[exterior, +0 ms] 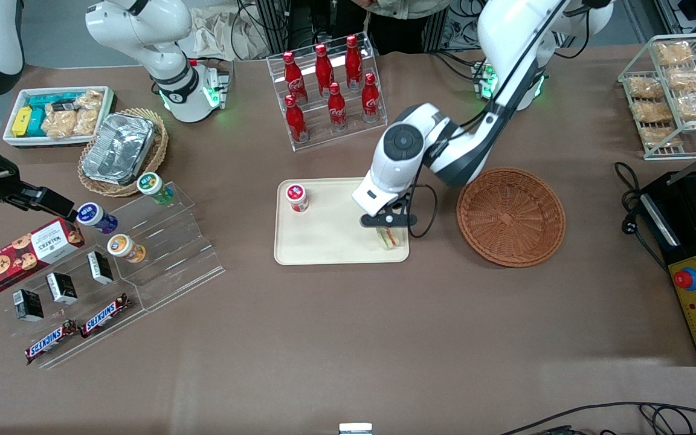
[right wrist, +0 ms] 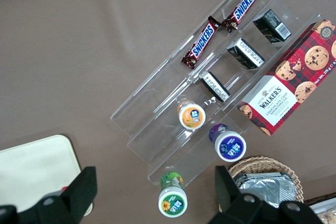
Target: Place sandwich from basket to tray
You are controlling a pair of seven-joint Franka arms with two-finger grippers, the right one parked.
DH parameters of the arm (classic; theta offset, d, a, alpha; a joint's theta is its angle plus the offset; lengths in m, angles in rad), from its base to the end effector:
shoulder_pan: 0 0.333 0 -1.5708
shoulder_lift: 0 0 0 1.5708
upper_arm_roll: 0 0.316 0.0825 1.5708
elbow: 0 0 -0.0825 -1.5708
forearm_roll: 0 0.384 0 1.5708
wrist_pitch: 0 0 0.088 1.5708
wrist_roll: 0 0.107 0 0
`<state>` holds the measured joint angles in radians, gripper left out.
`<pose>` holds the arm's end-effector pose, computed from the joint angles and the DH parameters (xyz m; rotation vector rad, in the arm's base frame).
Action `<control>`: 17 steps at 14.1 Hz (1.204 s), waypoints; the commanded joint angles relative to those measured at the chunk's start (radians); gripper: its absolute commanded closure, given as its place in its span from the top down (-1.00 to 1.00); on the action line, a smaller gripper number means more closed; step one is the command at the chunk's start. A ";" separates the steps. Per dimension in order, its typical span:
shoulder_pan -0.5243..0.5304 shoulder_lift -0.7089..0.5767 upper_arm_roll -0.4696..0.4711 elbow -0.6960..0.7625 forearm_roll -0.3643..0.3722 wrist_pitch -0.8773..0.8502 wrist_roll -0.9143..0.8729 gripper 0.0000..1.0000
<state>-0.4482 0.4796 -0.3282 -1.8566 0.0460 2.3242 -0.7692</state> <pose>0.4675 -0.4389 0.2754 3.0471 -0.0044 -0.1071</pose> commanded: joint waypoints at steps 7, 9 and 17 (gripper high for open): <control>-0.004 0.008 0.014 -0.021 0.061 0.009 -0.007 0.98; 0.009 -0.025 0.026 -0.012 0.063 -0.006 -0.031 0.98; 0.227 -0.226 0.069 0.103 0.051 -0.422 0.204 0.98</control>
<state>-0.2736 0.3021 -0.2513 -1.7553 0.0955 1.9658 -0.6269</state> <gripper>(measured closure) 0.009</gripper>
